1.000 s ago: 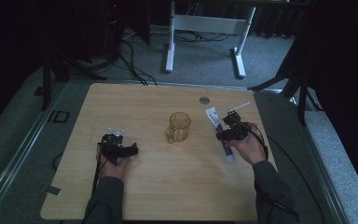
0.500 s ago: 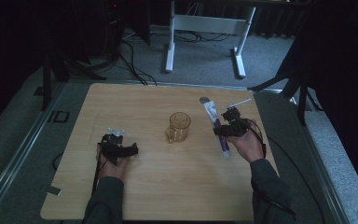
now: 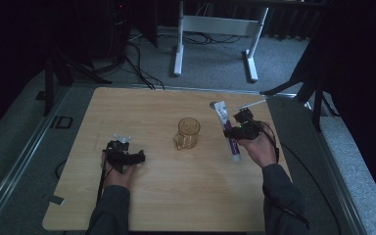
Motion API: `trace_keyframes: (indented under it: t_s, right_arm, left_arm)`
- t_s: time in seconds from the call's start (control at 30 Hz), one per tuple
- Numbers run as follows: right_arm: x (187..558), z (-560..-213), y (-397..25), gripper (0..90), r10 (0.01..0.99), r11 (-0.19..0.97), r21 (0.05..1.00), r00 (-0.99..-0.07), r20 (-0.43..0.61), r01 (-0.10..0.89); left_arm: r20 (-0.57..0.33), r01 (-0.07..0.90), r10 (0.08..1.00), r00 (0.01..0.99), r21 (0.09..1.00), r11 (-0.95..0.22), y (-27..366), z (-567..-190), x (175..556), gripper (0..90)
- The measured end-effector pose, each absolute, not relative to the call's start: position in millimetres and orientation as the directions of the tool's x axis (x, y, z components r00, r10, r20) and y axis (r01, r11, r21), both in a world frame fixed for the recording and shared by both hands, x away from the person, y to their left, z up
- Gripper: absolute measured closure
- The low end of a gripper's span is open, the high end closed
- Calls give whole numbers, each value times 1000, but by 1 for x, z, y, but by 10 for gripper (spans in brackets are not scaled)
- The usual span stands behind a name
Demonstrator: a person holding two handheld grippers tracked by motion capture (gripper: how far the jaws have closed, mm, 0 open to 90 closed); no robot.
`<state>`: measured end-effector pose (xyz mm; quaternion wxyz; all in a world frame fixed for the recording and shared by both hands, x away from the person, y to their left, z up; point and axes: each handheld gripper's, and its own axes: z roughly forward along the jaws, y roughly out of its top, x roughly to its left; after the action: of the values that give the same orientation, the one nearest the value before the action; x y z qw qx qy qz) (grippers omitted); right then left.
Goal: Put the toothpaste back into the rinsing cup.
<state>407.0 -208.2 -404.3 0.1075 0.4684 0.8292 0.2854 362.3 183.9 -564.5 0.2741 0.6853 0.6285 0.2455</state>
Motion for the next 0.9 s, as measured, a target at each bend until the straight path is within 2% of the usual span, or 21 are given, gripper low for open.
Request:
trace_keyframes:
  t_s: [0.9]
  right_arm:
    - [414,-397,-196,708,830,393,611,-551,86,687]
  left_arm:
    - [-8,727,996,91,684,-61,184,-564,362,14]
